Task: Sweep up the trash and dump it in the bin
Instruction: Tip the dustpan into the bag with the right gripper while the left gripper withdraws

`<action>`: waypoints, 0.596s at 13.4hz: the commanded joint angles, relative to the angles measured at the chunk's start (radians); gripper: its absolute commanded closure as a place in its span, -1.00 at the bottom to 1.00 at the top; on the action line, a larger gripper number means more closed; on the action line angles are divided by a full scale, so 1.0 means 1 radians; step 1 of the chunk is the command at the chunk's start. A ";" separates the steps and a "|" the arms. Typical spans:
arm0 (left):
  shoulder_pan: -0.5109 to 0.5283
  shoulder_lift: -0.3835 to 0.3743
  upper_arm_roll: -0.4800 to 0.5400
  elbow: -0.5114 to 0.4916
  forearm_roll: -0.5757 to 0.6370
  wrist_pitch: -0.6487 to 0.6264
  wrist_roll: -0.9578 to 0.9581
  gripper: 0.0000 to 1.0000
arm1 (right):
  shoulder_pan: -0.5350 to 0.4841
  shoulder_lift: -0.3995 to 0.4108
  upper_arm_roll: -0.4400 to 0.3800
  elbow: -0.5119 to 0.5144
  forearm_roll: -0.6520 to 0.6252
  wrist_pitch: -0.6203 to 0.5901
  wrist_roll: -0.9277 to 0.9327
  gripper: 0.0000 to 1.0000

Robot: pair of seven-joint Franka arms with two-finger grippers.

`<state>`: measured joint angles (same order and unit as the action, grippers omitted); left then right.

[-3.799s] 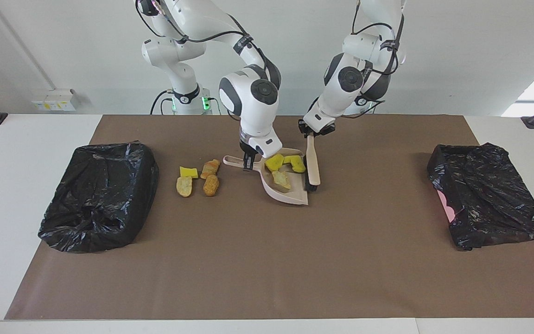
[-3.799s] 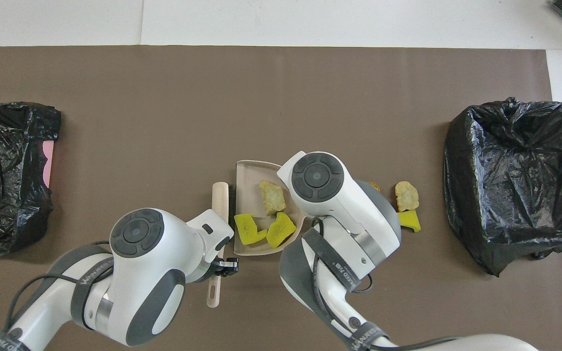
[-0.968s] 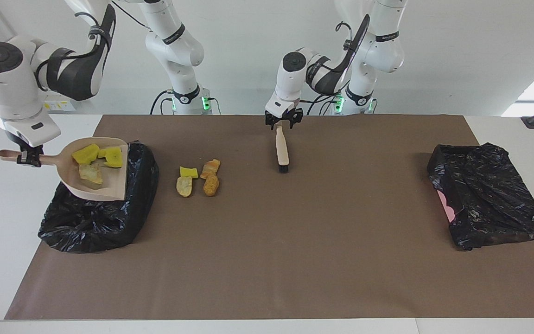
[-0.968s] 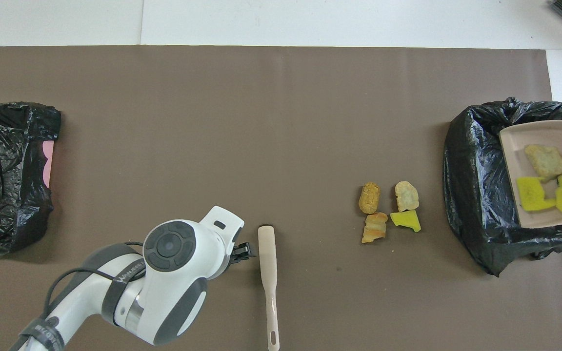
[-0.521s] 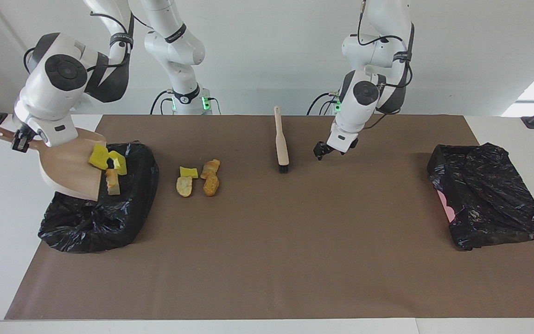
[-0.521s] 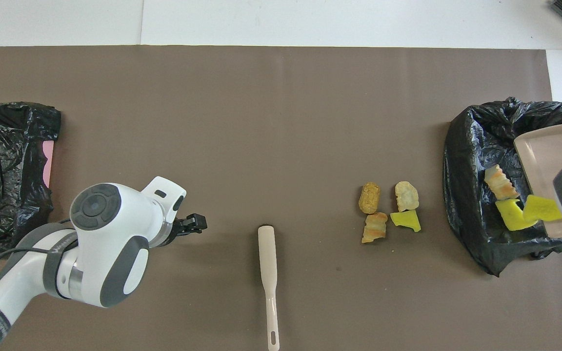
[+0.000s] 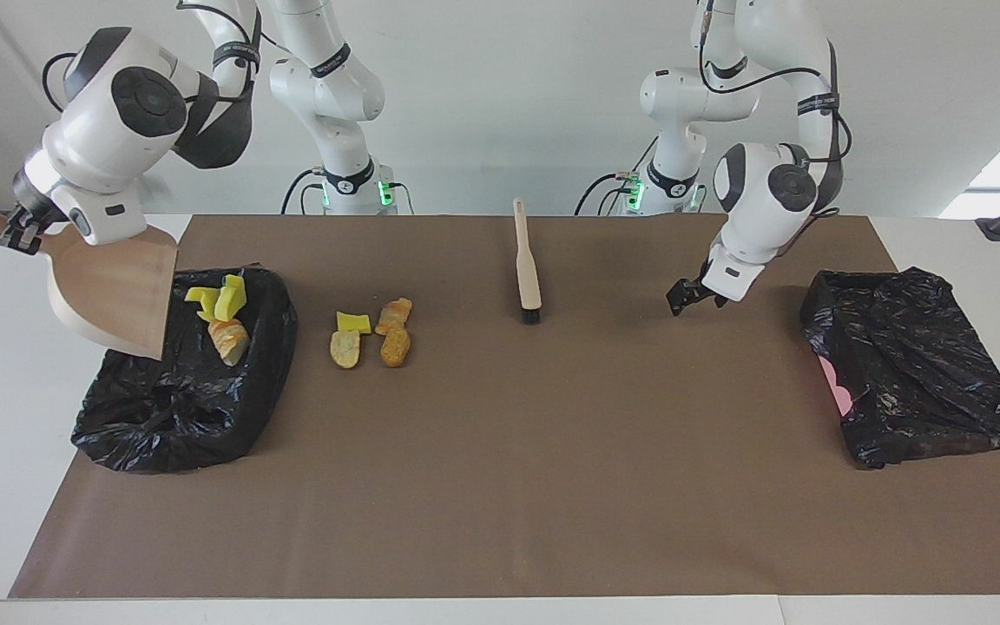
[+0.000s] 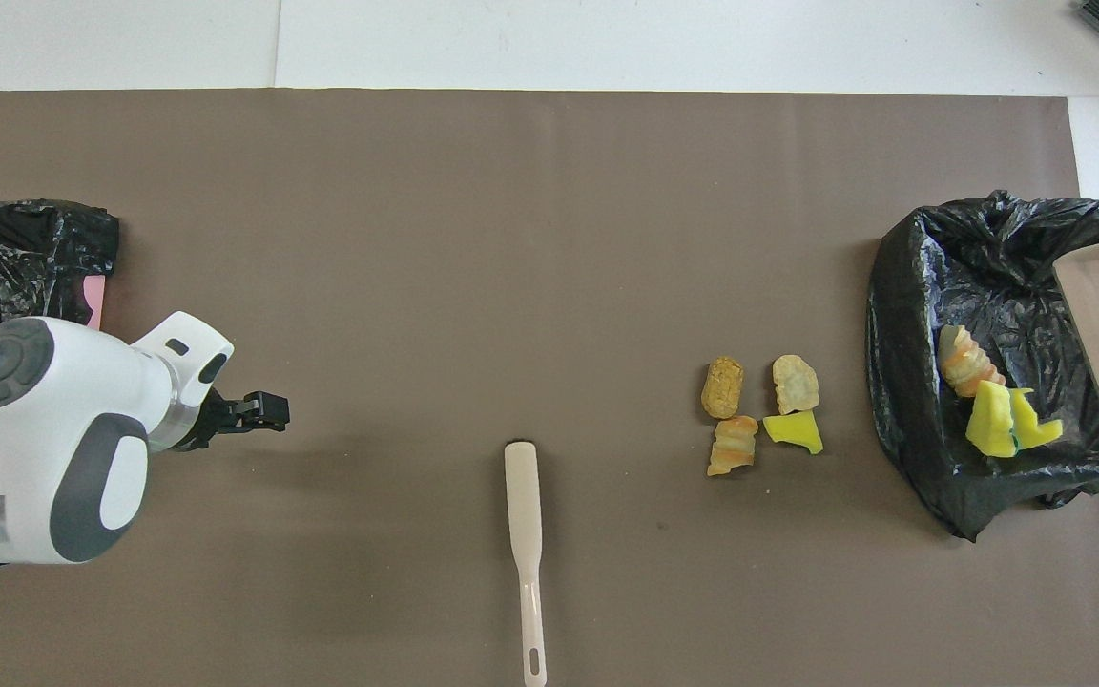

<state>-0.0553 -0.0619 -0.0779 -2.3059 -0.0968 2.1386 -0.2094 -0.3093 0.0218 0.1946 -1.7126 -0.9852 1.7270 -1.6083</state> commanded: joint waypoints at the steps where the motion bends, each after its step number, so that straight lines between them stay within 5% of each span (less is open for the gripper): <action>1: 0.087 -0.042 -0.011 0.078 0.020 -0.136 0.129 -1.00 | -0.040 -0.023 -0.011 0.005 0.139 0.000 -0.019 1.00; 8: 0.135 -0.053 -0.011 0.419 0.074 -0.454 0.223 -1.00 | -0.082 -0.011 -0.011 0.024 0.523 0.014 0.043 1.00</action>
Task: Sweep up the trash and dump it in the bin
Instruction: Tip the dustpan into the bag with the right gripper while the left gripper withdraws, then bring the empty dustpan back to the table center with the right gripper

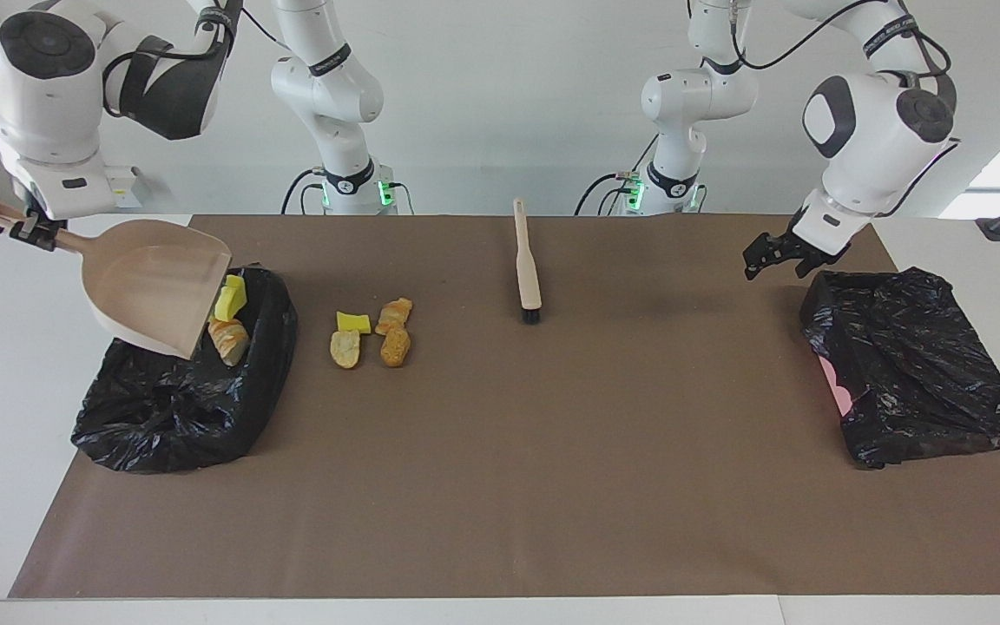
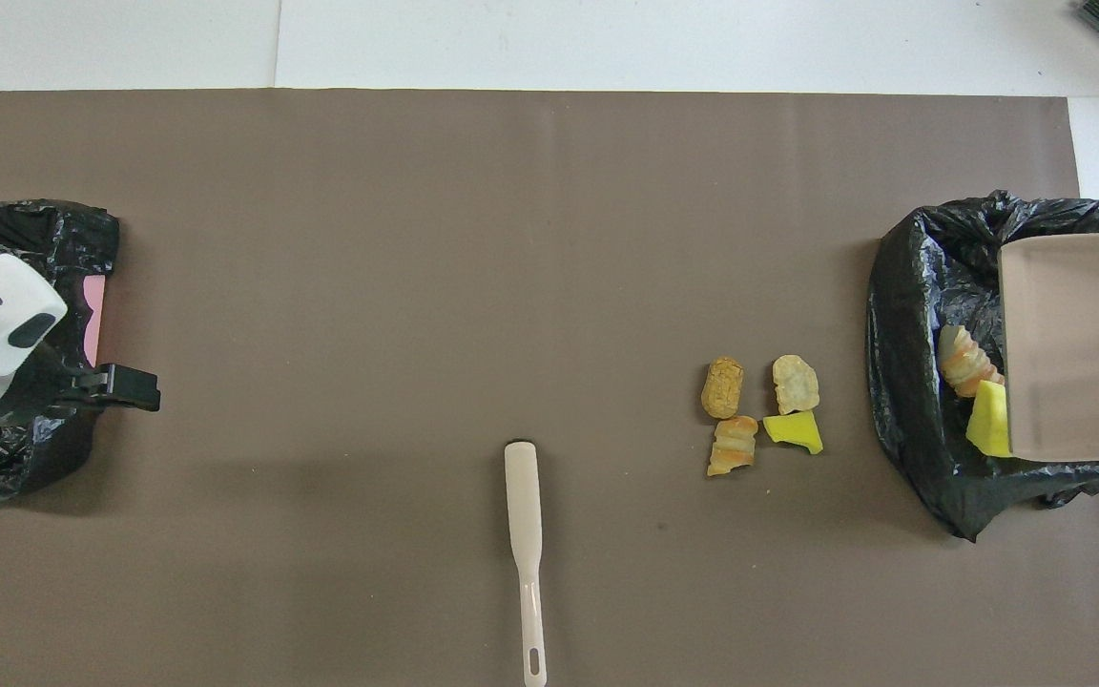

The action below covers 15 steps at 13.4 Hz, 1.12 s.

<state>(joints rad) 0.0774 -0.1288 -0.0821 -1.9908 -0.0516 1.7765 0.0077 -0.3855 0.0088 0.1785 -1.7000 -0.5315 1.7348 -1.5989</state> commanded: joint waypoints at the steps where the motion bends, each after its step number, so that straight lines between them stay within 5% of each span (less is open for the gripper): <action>1: 0.002 0.011 -0.007 0.140 0.029 -0.130 0.006 -1.00 | -0.004 0.000 0.006 0.010 0.108 0.005 0.069 1.00; 5: -0.001 0.008 -0.008 0.297 0.050 -0.268 0.005 -1.00 | 0.048 -0.004 0.016 -0.001 0.229 -0.011 0.253 1.00; 15: -0.010 0.012 -0.007 0.302 0.033 -0.143 -0.009 -1.00 | 0.302 0.126 0.018 -0.023 0.387 0.081 0.975 1.00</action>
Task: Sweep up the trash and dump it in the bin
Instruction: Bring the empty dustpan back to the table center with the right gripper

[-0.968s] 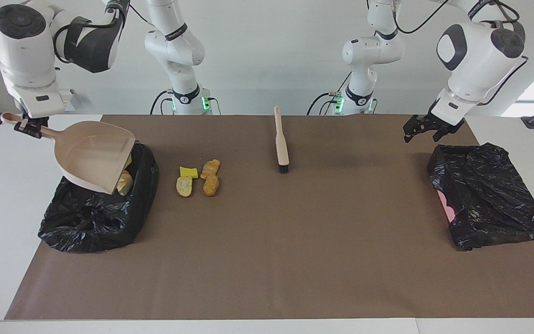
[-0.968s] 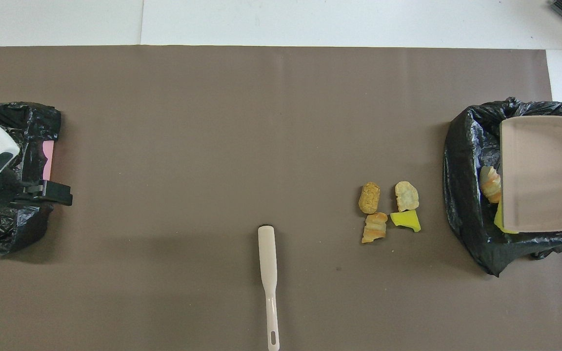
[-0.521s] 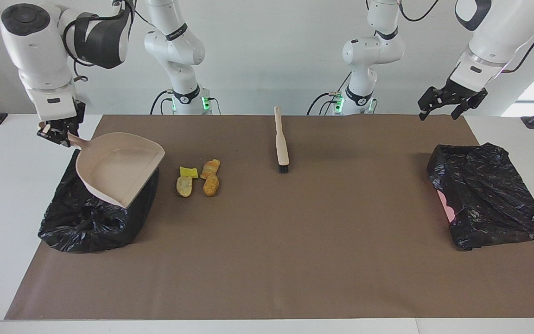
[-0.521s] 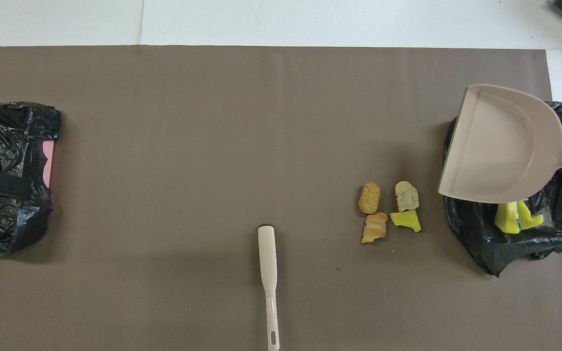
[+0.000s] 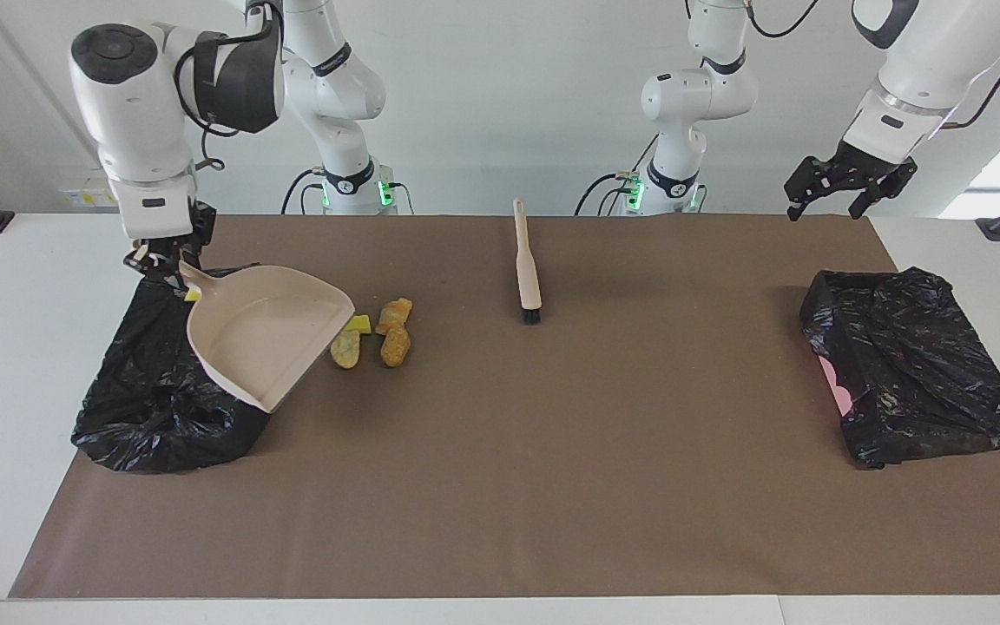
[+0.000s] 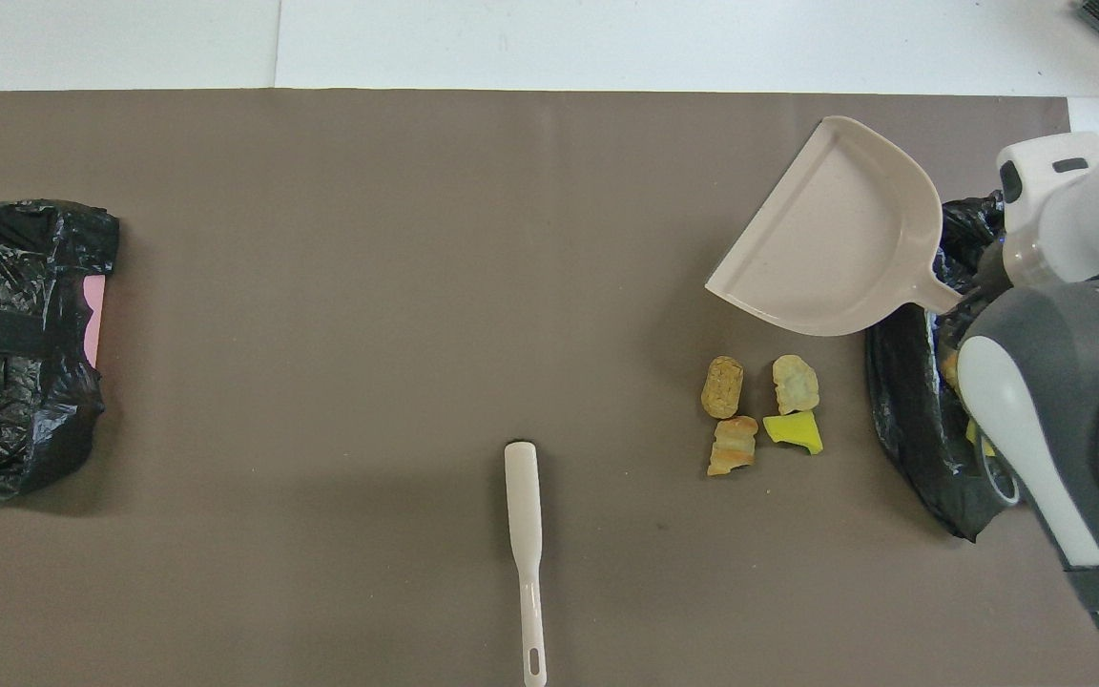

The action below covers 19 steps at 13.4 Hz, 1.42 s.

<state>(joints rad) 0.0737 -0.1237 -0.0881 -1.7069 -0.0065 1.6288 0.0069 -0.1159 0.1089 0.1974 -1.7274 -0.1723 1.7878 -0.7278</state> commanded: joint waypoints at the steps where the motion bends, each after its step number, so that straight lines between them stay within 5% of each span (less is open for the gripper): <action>1: -0.006 0.006 -0.001 0.015 -0.027 0.002 -0.008 -1.00 | 0.065 0.049 -0.001 0.009 0.030 0.045 0.195 1.00; 5: -0.011 -0.002 -0.009 0.003 -0.047 0.000 -0.008 -1.00 | 0.142 0.103 -0.001 0.012 0.149 0.140 0.445 1.00; 11: -0.046 0.006 -0.015 -0.014 -0.069 -0.027 -0.010 -1.00 | 0.278 0.204 -0.001 0.103 0.157 0.168 0.801 1.00; 19: -0.035 0.049 -0.013 0.088 0.037 -0.073 0.005 -1.00 | 0.404 0.319 -0.001 0.137 0.224 0.376 1.163 1.00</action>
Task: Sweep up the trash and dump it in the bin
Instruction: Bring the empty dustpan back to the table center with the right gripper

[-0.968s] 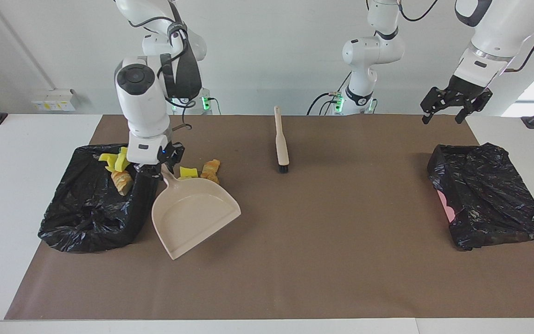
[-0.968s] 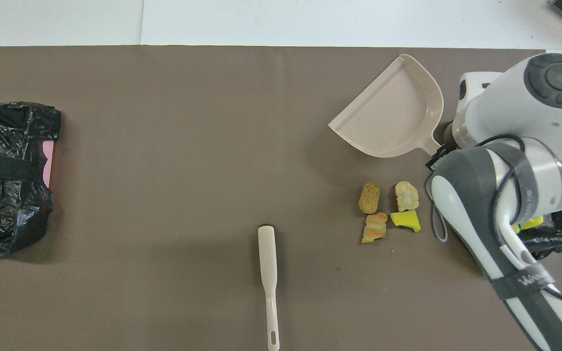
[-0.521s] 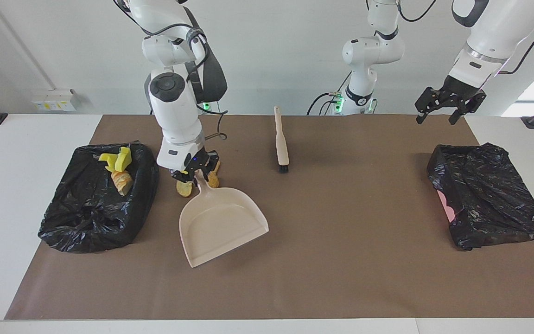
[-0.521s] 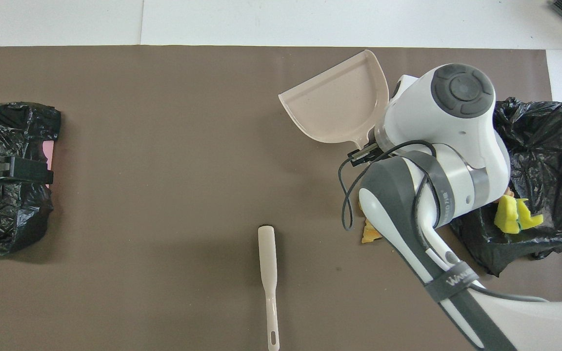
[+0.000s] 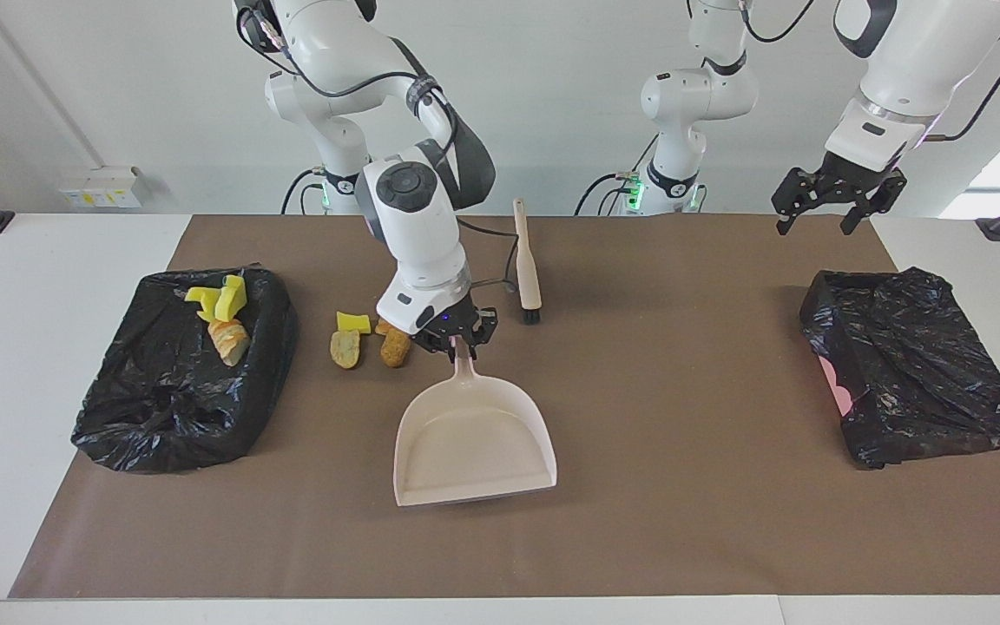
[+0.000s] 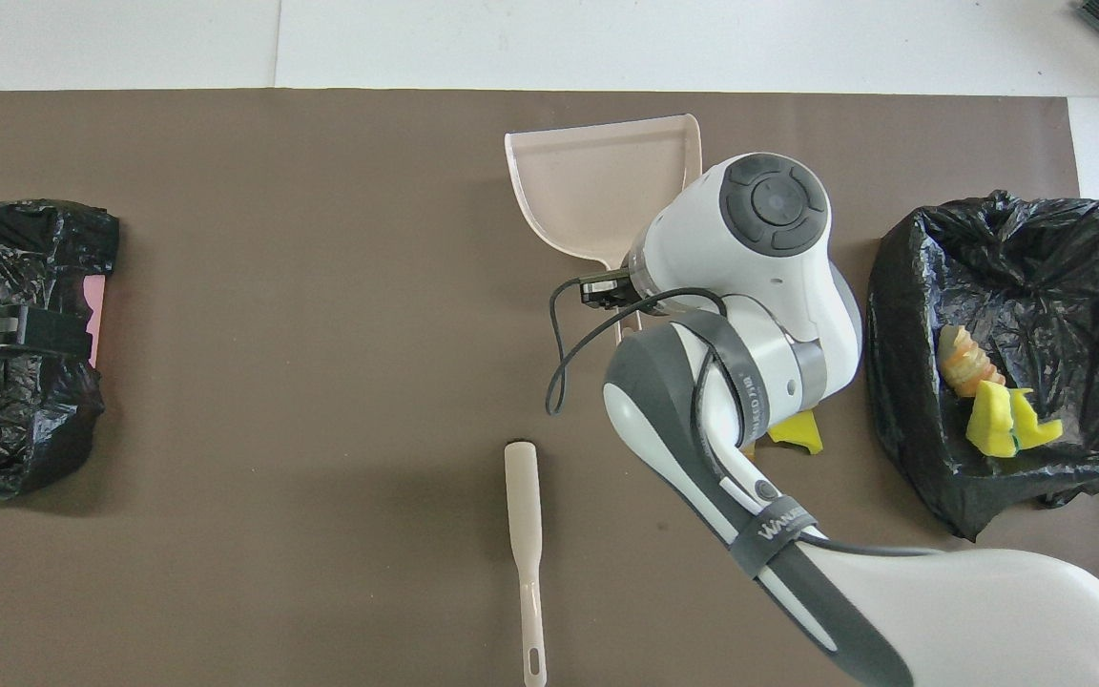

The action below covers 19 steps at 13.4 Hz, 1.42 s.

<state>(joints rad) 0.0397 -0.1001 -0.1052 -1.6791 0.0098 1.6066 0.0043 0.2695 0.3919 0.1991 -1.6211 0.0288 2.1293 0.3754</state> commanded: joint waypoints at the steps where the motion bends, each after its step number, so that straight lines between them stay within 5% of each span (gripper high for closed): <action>1: -0.001 0.019 0.004 0.058 0.016 -0.057 0.009 -1.00 | 0.034 0.056 -0.003 0.049 0.022 0.049 0.083 1.00; 9: 0.003 0.010 0.005 0.039 -0.011 -0.037 0.008 -1.00 | 0.123 0.223 -0.004 0.119 0.031 0.133 0.241 1.00; 10: 0.005 0.010 0.007 0.038 -0.022 -0.031 0.009 -1.00 | 0.117 0.223 -0.004 0.113 0.031 0.159 0.232 -0.81; 11: 0.005 0.010 0.009 0.039 -0.028 -0.028 0.008 -1.00 | 0.116 0.223 -0.004 0.112 0.031 0.172 0.226 -1.00; 19: 0.005 0.010 0.010 0.038 -0.028 -0.028 0.011 -1.00 | 0.114 0.125 -0.006 0.121 0.016 0.048 0.223 -1.00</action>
<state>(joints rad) 0.0436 -0.0951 -0.1013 -1.6533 -0.0041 1.5781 0.0056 0.3909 0.5647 0.1901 -1.4949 0.0312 2.2306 0.6114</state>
